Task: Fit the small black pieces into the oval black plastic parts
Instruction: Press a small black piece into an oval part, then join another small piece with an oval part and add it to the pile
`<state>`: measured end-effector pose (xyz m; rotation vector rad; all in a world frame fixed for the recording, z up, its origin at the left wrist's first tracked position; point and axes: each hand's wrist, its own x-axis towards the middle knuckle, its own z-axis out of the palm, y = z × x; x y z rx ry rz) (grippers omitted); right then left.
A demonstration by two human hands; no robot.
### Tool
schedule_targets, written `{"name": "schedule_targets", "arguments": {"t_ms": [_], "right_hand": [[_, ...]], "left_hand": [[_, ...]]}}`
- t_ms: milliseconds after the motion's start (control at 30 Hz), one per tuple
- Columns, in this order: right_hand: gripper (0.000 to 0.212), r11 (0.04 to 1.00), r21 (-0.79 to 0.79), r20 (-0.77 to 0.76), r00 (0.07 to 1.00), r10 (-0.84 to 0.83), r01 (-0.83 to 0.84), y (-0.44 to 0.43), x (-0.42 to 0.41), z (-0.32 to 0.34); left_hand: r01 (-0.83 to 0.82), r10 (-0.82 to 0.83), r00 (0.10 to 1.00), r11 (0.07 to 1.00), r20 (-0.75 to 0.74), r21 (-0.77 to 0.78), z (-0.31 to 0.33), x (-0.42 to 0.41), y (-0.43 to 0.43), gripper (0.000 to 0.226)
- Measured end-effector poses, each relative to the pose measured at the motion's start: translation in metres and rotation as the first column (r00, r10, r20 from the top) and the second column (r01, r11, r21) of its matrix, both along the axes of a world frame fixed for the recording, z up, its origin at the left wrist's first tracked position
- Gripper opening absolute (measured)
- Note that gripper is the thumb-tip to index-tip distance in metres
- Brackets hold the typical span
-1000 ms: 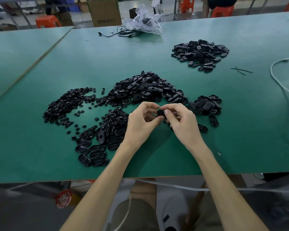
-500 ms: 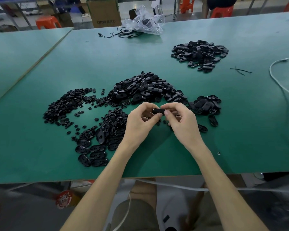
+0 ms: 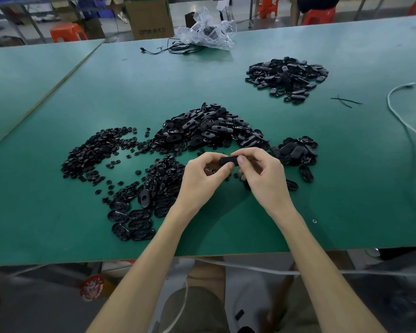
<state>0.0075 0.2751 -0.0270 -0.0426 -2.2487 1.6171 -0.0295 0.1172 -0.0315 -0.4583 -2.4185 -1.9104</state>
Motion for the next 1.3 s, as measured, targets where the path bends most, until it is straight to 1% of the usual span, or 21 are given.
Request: {"name": "schedule_targets", "arguments": {"t_ms": [300, 367, 467, 633, 733, 1300], "right_hand": [[0.014, 0.997, -0.081, 0.000, 1.000, 0.008, -0.009, 0.0013, 0.0008, -0.0001], [0.014, 0.997, -0.078, -0.005, 1.000, 0.007, -0.008, 0.0016, 0.0009, -0.0005], [0.015, 0.997, -0.076, -0.007, 1.000, 0.011, -0.012, 0.0012, 0.0014, -0.0008], [0.015, 0.997, -0.075, -0.023, 1.000, 0.020, -0.021, 0.0020, 0.0012, -0.0001], [0.015, 0.998, -0.062, -0.028, 0.999, 0.023, -0.025, 0.0027, -0.0003, -0.0014], [0.014, 0.996, -0.075, -0.035, 0.998, 0.043, -0.046, 0.0049, -0.0026, -0.0065]], "left_hand": [[-0.003, 0.003, 1.000, 1.000, -0.003, -0.024, 0.0015, 0.0012, -0.0001, 0.015], [-0.017, 0.017, 1.000, 0.999, -0.003, -0.031, 0.0012, 0.0012, -0.0004, 0.017], [-0.031, 0.031, 0.999, 0.999, 0.004, -0.038, 0.0023, 0.0020, 0.0009, 0.013], [0.009, -0.009, 1.000, 0.999, 0.003, -0.050, 0.0017, 0.0018, 0.0012, 0.006], [0.034, -0.034, 0.999, 0.997, 0.001, -0.075, 0.0005, 0.0009, 0.0014, 0.006], [0.065, -0.065, 0.998, 0.995, -0.001, -0.077, -0.0011, -0.0001, 0.0004, 0.005]]}}
